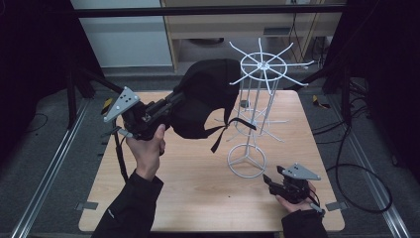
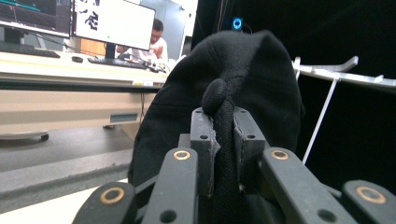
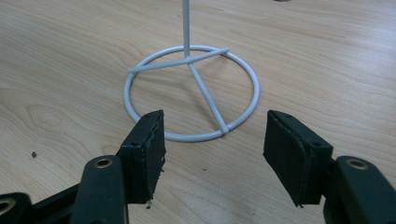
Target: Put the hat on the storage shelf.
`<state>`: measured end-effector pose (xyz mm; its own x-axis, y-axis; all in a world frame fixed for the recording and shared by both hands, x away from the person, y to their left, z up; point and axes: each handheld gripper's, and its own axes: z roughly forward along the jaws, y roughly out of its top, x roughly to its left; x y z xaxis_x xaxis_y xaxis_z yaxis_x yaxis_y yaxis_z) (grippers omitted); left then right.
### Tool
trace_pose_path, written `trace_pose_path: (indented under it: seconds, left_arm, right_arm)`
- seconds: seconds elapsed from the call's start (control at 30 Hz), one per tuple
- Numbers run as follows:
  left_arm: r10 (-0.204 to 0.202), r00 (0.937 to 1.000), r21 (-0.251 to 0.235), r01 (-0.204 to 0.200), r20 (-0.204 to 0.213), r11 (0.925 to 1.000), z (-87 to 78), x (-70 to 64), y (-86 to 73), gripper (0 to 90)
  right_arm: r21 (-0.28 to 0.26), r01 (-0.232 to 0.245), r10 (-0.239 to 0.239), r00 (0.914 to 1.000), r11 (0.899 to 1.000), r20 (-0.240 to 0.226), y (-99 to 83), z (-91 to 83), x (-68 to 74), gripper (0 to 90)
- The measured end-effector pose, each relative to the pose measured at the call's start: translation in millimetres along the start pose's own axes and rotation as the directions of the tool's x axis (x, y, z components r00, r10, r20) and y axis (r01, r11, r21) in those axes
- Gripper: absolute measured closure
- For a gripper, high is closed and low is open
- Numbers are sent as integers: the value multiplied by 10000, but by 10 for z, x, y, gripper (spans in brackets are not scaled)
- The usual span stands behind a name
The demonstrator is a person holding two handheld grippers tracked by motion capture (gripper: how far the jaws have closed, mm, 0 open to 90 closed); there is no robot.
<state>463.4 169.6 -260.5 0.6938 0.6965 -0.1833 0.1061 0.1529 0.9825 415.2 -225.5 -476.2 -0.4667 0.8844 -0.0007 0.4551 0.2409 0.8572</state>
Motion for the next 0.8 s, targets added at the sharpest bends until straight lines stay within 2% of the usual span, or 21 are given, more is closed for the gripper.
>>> trace_pose_path:
  seconds: [0.33,0.4,0.53,0.7,0.73,0.77,0.8]
  left_arm:
    - [328,9994,564,-336,145,9978,45,-28,-148,746]
    - [401,9991,611,-410,154,9973,52,-26,-165,687]
    - [597,9979,790,-614,241,9950,52,-27,-184,651]
    - [807,9966,828,-819,183,9932,-12,-32,-191,537]
    - [877,9961,790,-884,127,9930,-78,-22,-195,512]
    - [877,9961,790,-884,127,9930,-78,-22,-195,488]
    - [883,9960,782,-890,121,9930,-163,-6,-212,465]
  right_arm:
    - [30,17,-17,10000,10000,-11,-3,5,4,385]
    - [24,30,-30,10000,10000,-6,-3,6,3,385]
    - [30,11,-11,10000,10000,-7,-4,5,3,385]
    - [28,3,-3,10000,10000,11,-5,3,1,383]
    - [22,-6,6,10000,10000,21,-5,2,-1,383]
    - [22,-6,6,10000,10000,21,-5,2,-1,383]
    - [34,-44,44,10000,10000,12,-5,-1,-1,381]
